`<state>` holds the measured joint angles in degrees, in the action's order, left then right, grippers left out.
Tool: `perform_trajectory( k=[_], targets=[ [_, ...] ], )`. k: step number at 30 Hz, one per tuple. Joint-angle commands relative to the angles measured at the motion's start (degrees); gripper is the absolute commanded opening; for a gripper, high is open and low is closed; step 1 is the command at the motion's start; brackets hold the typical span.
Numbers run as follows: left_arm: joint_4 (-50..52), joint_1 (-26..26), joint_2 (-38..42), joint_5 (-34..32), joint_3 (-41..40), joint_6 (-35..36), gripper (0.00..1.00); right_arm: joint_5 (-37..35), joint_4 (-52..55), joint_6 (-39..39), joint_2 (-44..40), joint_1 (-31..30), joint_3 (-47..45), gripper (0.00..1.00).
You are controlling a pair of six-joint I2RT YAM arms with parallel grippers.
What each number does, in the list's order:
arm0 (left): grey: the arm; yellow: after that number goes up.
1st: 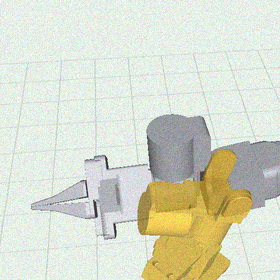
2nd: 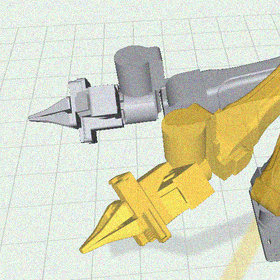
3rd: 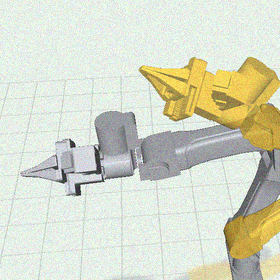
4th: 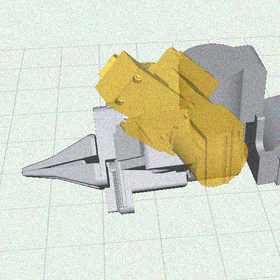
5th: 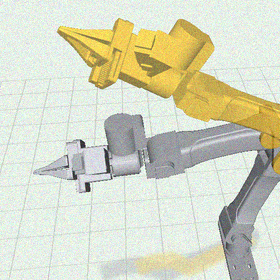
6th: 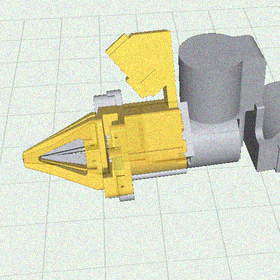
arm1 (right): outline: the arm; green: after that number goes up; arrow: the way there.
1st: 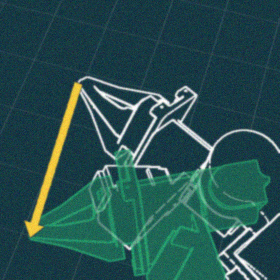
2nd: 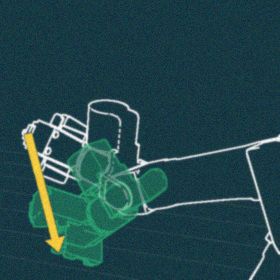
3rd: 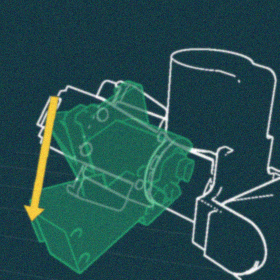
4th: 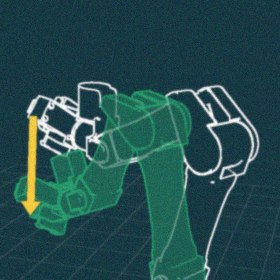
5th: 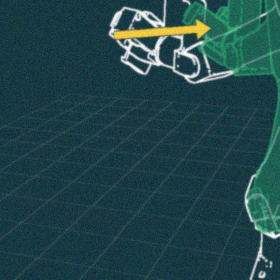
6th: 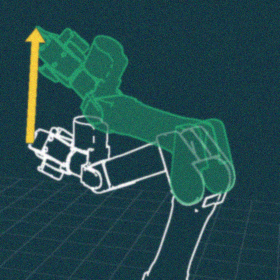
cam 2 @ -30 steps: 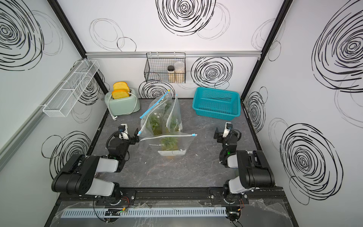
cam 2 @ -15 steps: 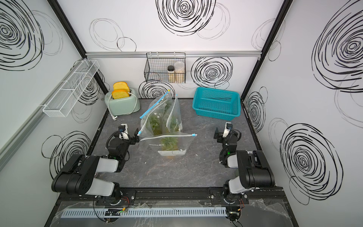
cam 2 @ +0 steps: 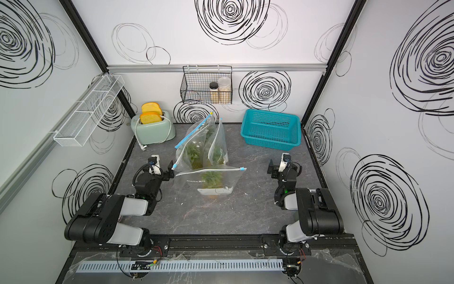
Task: Open the zip-top bag and take out the pineapple
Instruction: Unzip the zipper on the zipper food storage bag.
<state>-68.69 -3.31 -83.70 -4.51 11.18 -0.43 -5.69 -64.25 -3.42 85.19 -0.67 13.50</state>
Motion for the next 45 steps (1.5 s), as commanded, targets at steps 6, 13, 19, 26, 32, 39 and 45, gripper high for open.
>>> perform_trajectory(
  k=[6,13,19,26,32,39,45],
  targets=[
    [-3.65,0.24,-0.15,-0.12,1.15,0.07,0.96,0.34,-0.61,0.26,0.11,-0.23,0.74,0.98],
    [-3.65,0.59,-0.15,0.64,1.17,-0.14,0.96,0.35,-0.61,0.26,0.14,-0.24,0.76,0.98],
    [5.15,1.44,2.53,-0.58,4.8,-1.6,0.96,0.33,-0.62,0.26,0.11,-0.22,0.79,0.98],
    [35.97,1.81,11.25,-3.52,17.28,-7.03,0.96,0.36,-0.62,0.27,0.15,-0.24,0.74,0.98],
    [59.78,3.53,19.68,-11.88,24.85,-28.35,0.96,0.38,-0.61,0.26,0.13,-0.22,0.77,0.98],
    [67.47,17.48,29.65,6.64,23.97,-36.65,0.96,0.2,-0.4,0.38,-0.21,0.0,1.1,0.98],
    [77.99,10.07,34.4,5.02,33.6,-26.03,0.96,-9.7,32.78,-8.44,-6.9,1.04,17.72,0.98]
  ],
)
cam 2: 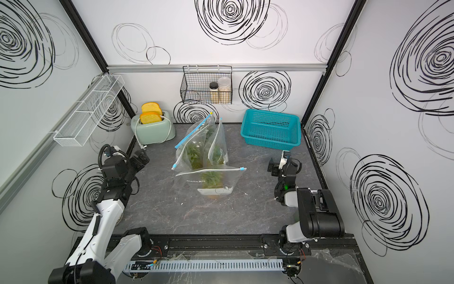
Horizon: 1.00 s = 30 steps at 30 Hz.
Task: Open the zip-top bag and take out the pineapple
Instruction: Unzip the zipper on the zipper food storage bag.
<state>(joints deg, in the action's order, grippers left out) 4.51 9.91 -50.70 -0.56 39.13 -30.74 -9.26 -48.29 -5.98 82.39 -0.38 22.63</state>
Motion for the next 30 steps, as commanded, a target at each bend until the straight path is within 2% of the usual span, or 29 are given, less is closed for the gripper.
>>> perform_trajectory(
  k=[1,2,3,6,7,13,17,20,24,27,30],
  targets=[
    [5.86,-4.24,1.48,1.26,7.15,5.13,0.96,-7.96,22.29,-8.3,-4.62,0.98,11.56,0.98],
    [7.3,-5.67,1.69,1.26,8.96,5.98,0.96,-8.37,28.52,-10.95,-5.14,1.67,14.65,0.98],
    [8.53,-7.25,1.89,1.35,10.82,7.86,0.96,-5.34,33.67,-12.45,-5.69,2.88,16.64,0.98],
    [12.53,-12.94,2.48,-0.6,15.95,12.38,0.96,8.66,40.3,-14.37,-8.2,6.81,18.19,0.98],
    [13.19,-14.89,2.85,-0.48,16.88,13.83,0.96,10.88,42.4,-14.53,-9.19,7.2,18.61,0.98],
    [20.44,-29.29,1.96,1.41,25.26,22.59,0.96,22.86,49.52,-11.94,-17.98,5.52,19.06,0.98],
    [28.64,-42.99,-1.66,-3.55,34.03,26.83,0.97,24.8,53.34,-9.27,-24.25,-0.24,19.77,0.98],
    [33.22,-54.47,-5.46,-8.5,40.49,29.08,0.99,21.82,57.31,-6.8,-27.59,-5.99,21.07,0.98],
    [38.74,-67.23,-13.9,-16.55,47.41,33.81,0.88,25.09,61.29,-5.71,-29.27,-8.09,22.34,0.98],
    [40.97,-73.25,-20.41,-22.0,50.76,38.46,0.8,29.65,62.07,-4.94,-30.82,-8.74,22.07,0.99],
    [41.47,-75.16,-25.12,-20.98,53.73,41.89,0.73,31.5,61.12,-4.75,-33.6,-9.11,20.04,0.92]
  ],
)
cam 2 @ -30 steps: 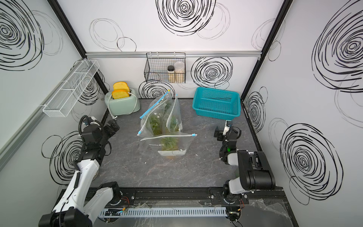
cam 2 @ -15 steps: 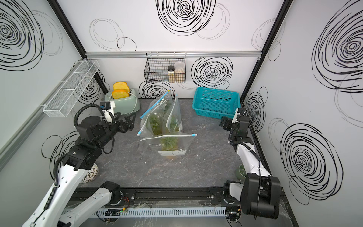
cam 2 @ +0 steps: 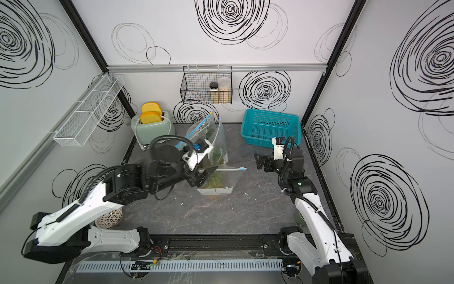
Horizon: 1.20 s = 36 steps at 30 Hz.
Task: Open the zip-top bag and take out the pineapple
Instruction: Unzip the zipper on the zipper food storage bag.
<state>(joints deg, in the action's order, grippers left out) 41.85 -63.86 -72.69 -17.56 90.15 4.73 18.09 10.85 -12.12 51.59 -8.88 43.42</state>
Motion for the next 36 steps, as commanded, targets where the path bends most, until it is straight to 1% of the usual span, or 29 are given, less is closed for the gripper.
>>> perform_trajectory(
  k=[1,4,7,10,12,13,15,22,28,31,36],
  targets=[
    [4.06,-1.51,-4.19,-3.08,3.7,7.12,0.72,4.47,1.64,1.5,-3.64,-0.61,-1.47,0.92],
    [4.19,-1.79,-7.34,0.56,6.68,9.44,0.72,4.46,1.54,1.7,-5.26,-0.61,-3.13,0.92],
    [4.43,-1.6,-10.02,1.92,8.42,12.01,0.72,4.57,1.95,1.94,-5.23,-0.61,-3.6,0.93],
    [4.88,-0.5,-12.15,4.68,9.84,13.15,0.7,5.38,1.68,1.97,-4.84,-0.6,-3.25,0.94],
    [4.34,1.08,-13.05,6.81,9.85,13.13,0.63,5.34,1.43,2.01,-4.75,-0.6,-3.19,0.94],
    [4.53,1.87,-13.44,8.18,9.95,12.87,0.61,5.3,1.44,2.02,-4.66,-0.53,-3.17,0.94],
    [5.06,3.0,-14.05,10.76,9.92,12.83,0.6,5.45,1.35,2.17,-4.49,-0.6,-3.3,0.94],
    [5.45,4.82,-15.27,14.68,8.83,13.16,0.61,5.64,0.89,2.02,-4.4,-0.59,-3.34,0.94],
    [5.53,5.33,-15.89,16.35,8.13,13.08,0.58,5.74,0.5,1.85,-4.12,-0.61,-3.45,0.94],
    [5.69,5.48,-16.34,16.09,7.27,13.26,0.51,5.93,0.27,1.7,-4.13,-0.56,-3.6,0.94],
    [4.51,6.06,-16.2,16.01,5.09,12.52,0.34,6.17,-0.5,1.33,-4.39,-0.61,-4.13,0.94]
  ],
)
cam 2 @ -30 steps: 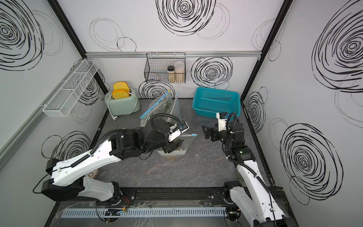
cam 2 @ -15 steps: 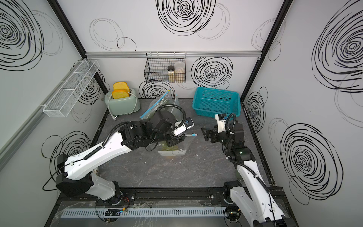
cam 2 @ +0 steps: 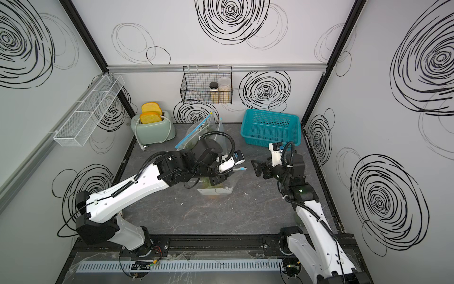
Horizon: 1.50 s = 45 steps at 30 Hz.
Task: Open the zip-top bag and take out the pineapple
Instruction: Unzip the zipper on the zipper food storage bag.
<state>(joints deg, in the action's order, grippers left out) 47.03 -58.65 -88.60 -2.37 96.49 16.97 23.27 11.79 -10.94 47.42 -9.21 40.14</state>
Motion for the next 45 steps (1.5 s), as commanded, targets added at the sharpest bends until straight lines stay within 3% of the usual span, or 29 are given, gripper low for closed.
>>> perform_trajectory(
  k=[1,5,8,14,21,31,40,45],
  targets=[
    [-0.98,1.07,-0.18,0.78,-1.51,0.07,0.3,1.08,-1.57,0.06,-0.28,-0.3,-0.94,0.94],
    [-1.99,2.45,0.71,0.28,-1.9,-1.12,0.1,2.91,-3.25,-0.05,-0.7,-0.37,-1.5,0.94],
    [-3.2,3.56,2.74,1.24,-3.98,-1.5,0.0,7.93,-8.57,-0.11,-2.15,-0.45,-3.88,0.89],
    [-7.86,6.1,9.27,4.58,-12.23,-1.5,0.0,19.1,-22.32,-0.82,-3.87,-3.08,-8.77,0.81],
    [-9.93,8.29,12.15,7.21,-14.9,-1.74,0.0,24.63,-26.89,0.79,1.59,-8.14,-6.13,0.74],
    [-10.31,8.55,11.78,6.46,-16.07,-1.58,0.0,25.37,-28.82,2.25,8.51,-14.65,-1.38,0.64],
    [-10.72,8.84,11.77,5.83,-16.85,-1.74,0.0,26.59,-28.94,3.24,11.03,-16.17,0.2,0.43],
    [-11.08,8.97,11.76,5.31,-17.21,-1.86,0.0,26.59,-29.19,3.38,11.11,-16.53,0.91,0.46]
  ],
)
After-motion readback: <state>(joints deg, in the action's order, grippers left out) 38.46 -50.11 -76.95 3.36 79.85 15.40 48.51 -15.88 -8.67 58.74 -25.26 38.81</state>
